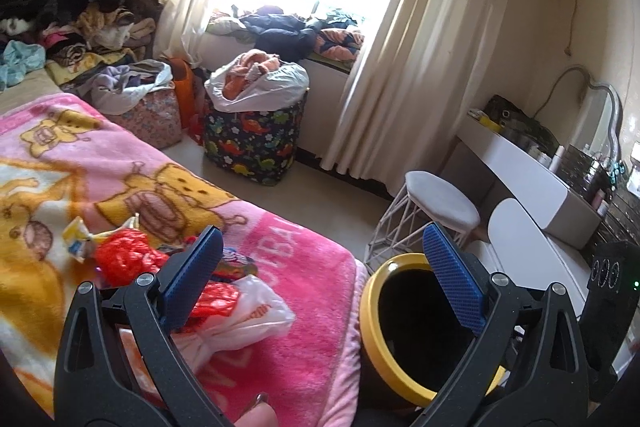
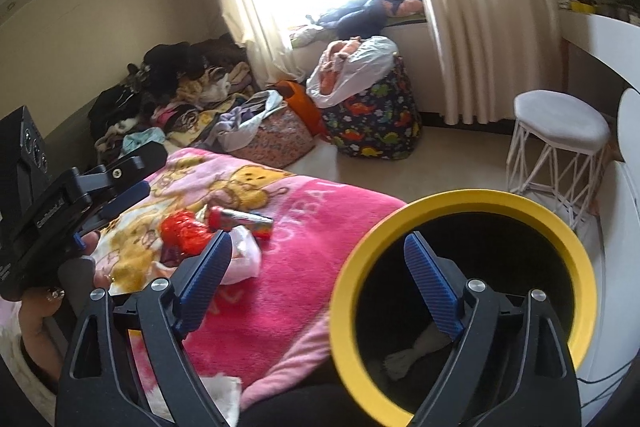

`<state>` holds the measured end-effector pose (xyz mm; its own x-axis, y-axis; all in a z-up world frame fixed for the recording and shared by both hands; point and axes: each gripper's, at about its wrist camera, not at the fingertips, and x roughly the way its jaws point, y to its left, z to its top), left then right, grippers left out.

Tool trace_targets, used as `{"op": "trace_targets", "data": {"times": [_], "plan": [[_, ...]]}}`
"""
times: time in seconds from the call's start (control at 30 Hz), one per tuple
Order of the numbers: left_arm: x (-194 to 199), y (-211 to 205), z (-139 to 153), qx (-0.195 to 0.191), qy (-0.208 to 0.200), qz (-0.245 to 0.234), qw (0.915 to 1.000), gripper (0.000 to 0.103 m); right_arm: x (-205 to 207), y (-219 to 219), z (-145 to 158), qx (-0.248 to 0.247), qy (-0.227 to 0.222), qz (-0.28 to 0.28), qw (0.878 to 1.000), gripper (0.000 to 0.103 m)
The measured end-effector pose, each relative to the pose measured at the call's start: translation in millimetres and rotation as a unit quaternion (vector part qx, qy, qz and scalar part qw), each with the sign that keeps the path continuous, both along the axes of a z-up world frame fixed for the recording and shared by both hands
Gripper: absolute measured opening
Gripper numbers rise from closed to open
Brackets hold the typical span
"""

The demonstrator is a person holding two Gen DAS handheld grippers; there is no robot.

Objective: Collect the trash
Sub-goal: 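Move both tools back over the red bag on the blanket, then close the left tool on the red bag while the right tool grasps the white bag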

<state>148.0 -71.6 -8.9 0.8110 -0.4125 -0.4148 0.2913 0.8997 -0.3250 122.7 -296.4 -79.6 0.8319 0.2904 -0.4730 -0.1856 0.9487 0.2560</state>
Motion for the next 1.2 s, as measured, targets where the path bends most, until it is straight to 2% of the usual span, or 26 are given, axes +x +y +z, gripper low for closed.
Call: {"op": "trace_targets", "data": {"times": [0.23, 0.77, 1.2], "plan": [[1.6, 21.9, -3.6, -0.001, 0.005, 0.026, 0.9997, 0.092, 8.6, 27.1, 0.4, -0.012, 0.002, 0.033, 0.999, 0.087], [17.1, 82.8, -17.5, -0.002, 0.026, 0.095, 0.9951, 0.092, 49.6, 67.7, -17.7, -0.016, 0.039, 0.077, 0.996, 0.087], [55.8, 126.4, -56.9, -0.021, 0.102, 0.124, 0.9869, 0.092, 93.2, 89.3, -49.6, -0.016, 0.093, 0.098, 0.991, 0.087]]}}
